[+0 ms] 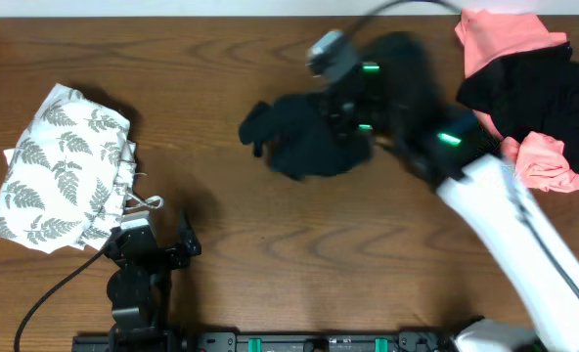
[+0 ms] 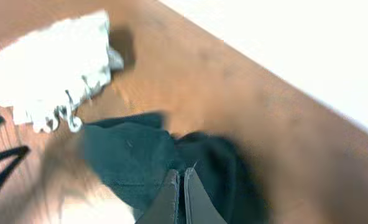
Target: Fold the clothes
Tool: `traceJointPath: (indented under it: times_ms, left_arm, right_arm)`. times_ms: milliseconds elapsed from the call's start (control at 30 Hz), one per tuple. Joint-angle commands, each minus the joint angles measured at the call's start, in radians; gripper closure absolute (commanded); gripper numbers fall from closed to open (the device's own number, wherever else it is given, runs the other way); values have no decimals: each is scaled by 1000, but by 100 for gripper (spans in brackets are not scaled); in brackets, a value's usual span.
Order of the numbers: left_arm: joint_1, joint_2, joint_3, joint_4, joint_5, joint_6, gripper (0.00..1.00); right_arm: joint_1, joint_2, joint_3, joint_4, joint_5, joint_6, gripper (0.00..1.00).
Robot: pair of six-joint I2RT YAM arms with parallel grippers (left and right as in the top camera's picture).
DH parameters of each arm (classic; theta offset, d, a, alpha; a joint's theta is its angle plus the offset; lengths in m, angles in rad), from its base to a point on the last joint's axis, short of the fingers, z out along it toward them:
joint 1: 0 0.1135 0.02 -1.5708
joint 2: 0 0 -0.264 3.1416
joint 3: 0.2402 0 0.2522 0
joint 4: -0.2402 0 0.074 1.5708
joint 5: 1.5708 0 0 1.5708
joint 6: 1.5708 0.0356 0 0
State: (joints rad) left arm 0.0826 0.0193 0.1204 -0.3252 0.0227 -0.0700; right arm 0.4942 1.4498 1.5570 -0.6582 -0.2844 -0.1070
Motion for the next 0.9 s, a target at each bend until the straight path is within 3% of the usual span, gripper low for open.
traceJointPath:
  times_ms: [0, 167, 333, 600, 867]
  left_arm:
    - [3, -2, -14, -24, -4, 14, 2]
    - [3, -2, -14, -24, -4, 14, 2]
    - [3, -2, -14, -24, -4, 14, 2]
    - [3, -2, -14, -24, -4, 14, 2]
    - [3, -2, -14, -10, -4, 13, 2]
  right_arm:
    - [-94, -40, 0, -34, 31, -89, 99]
    - [-246, -23, -1, -137, 133, -45, 99]
    - [-309, 10, -1, -172, 123, 39, 99]
    - [-297, 7, -1, -96, -273, -29, 99]
    - [-265, 8, -1, 128, -569, 291, 99]
